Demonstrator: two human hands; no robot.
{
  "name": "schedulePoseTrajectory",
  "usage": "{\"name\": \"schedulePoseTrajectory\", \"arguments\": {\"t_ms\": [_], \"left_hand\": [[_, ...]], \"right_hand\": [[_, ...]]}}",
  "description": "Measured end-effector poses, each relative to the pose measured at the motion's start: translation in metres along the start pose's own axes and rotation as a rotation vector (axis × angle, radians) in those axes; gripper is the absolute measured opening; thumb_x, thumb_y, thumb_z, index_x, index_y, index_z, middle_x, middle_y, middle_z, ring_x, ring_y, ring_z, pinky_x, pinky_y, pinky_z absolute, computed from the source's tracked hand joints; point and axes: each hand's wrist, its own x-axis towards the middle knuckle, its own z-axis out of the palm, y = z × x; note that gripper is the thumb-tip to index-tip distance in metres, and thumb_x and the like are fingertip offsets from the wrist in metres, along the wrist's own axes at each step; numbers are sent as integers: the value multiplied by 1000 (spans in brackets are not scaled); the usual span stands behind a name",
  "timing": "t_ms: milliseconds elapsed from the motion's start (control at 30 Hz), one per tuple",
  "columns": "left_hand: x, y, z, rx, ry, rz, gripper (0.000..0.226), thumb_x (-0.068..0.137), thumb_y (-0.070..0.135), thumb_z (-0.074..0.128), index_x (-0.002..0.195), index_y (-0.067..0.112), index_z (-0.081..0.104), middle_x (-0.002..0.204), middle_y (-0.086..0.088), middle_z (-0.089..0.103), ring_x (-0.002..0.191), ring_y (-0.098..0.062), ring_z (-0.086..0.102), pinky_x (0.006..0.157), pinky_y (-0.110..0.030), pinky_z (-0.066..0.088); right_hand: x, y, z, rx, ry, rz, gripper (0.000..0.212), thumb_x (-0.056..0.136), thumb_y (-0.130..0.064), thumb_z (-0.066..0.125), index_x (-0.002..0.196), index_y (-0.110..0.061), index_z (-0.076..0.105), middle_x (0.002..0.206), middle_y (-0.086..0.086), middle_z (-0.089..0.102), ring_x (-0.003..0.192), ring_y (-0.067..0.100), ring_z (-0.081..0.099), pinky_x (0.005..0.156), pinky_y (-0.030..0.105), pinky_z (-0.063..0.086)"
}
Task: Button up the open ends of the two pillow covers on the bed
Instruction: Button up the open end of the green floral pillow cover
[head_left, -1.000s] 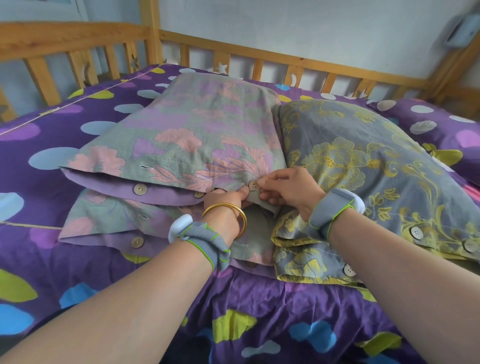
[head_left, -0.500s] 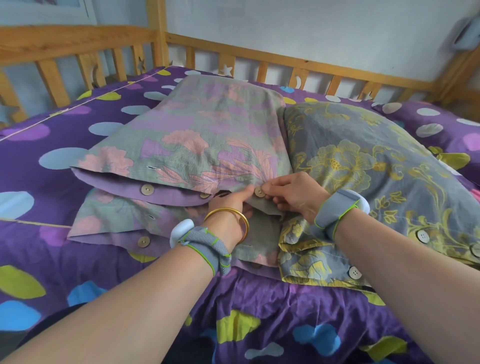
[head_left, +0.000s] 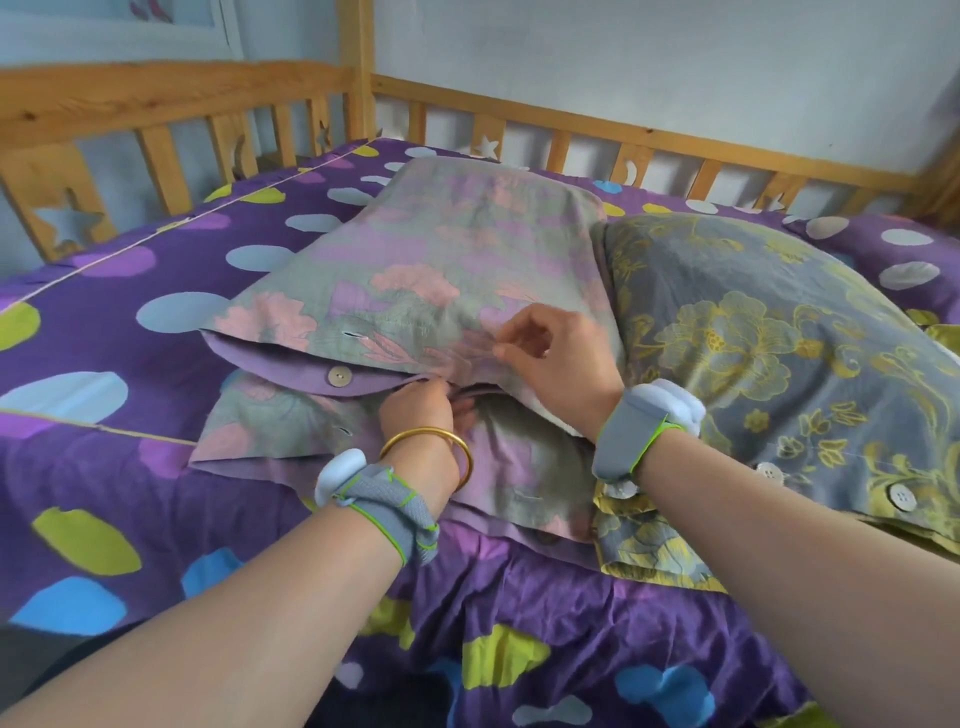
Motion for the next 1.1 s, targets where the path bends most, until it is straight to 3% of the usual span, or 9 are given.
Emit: {"name": "schedulePoseTrajectory", "arguments": {"t_ms": [200,400,500,600,667,733,833,1000,1100], "left_hand": [[0,6,0,-31,17,6,20,80,-3,59,66,11,62,38,4,61,33,-4,58,31,-11,37],[6,6,-5,10,28,23,23,83,-2,58,66,14,59,42,3,62,35,-10,61,33,-12,39],[8,8,-3,110,67,83,9,73,15,68,67,11,62,69,-11,66,63,-23,67,49,-23,51],[4,10,-1,277,100,118,36,72,29,69,91,-1,69,90,-9,68,87,-26,66,68,-28,50],[1,11,0,255,117,122,23,84,16,64,95,-4,68,83,-8,64,70,-22,64,50,-25,42],[-2,12,0,104,100,64,10,86,0,58,78,2,62,55,-5,62,38,-9,57,30,-16,34],[-1,13,1,10,51,6,25,90,-8,47,70,7,50,28,4,51,23,-2,49,27,-9,30],[-11,19,5,-141,-48,-27,19,85,-10,54,103,-13,57,76,-23,65,39,-12,64,40,-19,52],[-9,17,4,-194,-83,11,20,85,-8,59,104,-8,53,66,-18,65,38,-13,64,42,-22,55]], "right_hand": [[3,-14,26,-205,-199,-175,23,76,-25,72,98,-21,69,98,0,67,86,15,64,81,29,51],[3,-15,29,-244,-222,-164,35,74,-26,73,108,-22,65,103,-2,64,87,10,58,80,26,49],[4,-13,30,-310,-232,-173,31,75,-22,70,106,-21,65,101,-1,63,87,16,61,80,29,49],[5,-11,29,-239,-186,-85,23,74,-12,68,96,-21,70,86,-4,66,75,15,62,80,35,54],[7,-10,27,-184,-178,-8,20,75,-11,69,92,-21,74,77,-4,67,72,13,61,78,32,55],[9,-11,24,-159,-198,25,19,79,-12,68,94,-20,75,76,-3,67,74,12,61,73,23,50],[13,-13,21,-116,-198,60,16,83,-15,65,93,-19,77,76,-3,66,75,12,60,64,17,42],[13,-15,22,43,-136,147,13,83,-16,63,82,-15,76,73,4,69,76,22,65,74,36,56],[12,-16,23,23,-120,140,14,84,-17,61,83,-14,75,69,-1,66,69,16,61,68,28,51]]}}
